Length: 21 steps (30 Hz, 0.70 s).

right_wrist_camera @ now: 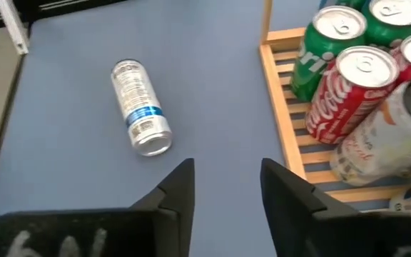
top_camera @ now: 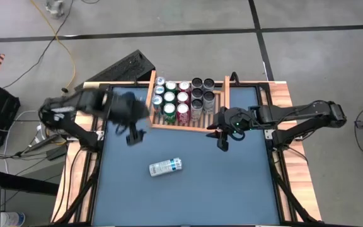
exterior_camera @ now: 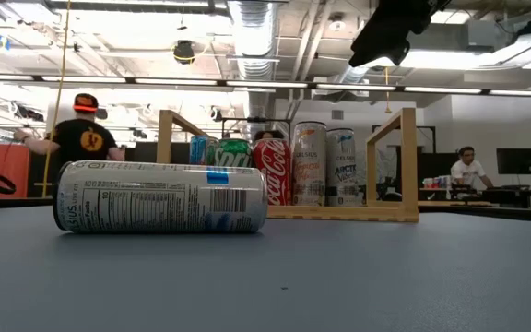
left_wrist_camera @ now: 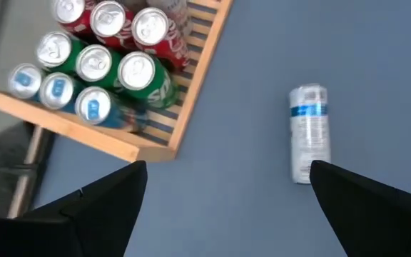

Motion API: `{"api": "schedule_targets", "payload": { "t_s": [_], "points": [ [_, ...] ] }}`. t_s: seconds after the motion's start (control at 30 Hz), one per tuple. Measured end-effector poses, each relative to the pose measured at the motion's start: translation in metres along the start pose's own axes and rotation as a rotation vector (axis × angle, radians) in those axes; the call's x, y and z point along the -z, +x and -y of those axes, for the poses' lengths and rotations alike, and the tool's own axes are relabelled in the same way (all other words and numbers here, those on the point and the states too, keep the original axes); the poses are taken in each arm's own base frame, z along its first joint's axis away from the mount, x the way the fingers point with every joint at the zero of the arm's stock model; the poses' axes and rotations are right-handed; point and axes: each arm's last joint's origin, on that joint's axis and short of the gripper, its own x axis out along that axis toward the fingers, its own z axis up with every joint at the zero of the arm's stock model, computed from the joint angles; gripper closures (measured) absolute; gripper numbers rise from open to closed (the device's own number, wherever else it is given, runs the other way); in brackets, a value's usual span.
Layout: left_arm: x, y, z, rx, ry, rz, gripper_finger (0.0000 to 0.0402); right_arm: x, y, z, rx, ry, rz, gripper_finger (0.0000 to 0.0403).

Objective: Place canned beverage on shelf
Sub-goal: Put the light blue soda can on the shelf

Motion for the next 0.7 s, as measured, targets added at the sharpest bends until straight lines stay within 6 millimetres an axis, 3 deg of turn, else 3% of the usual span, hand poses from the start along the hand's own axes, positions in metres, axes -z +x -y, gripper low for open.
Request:
{"api": "schedule_targets", "payload": {
  "t_s": [0.1, 0.3, 0.53, 0.7],
  "points": [
    [0.02, 0.01, 0.03, -0.062, 0.014, 0.046, 0.0022, 0.001, 0.0, -0.003, -0.011, -0.004, 0.0, 0.0243],
    [0.051, 0.05, 0.071, -0.06, -0.18, 0.134, 0.0022, 0.001, -0.001, -0.006, -0.018, -0.073, -0.003, 0.0212],
    [0.082, 0.123, 0.1, 0.049, -0.149, -0.036, 0.0022, 0.002, 0.0, -0.005, -0.018, -0.105, -0.01, 0.0185],
    [0.088, 0.161, 0.109, 0.057, -0.151, -0.061, 0.0022, 0.004, 0.0, -0.005, -0.014, -0.109, -0.032, 0.0177]
  ]
}}
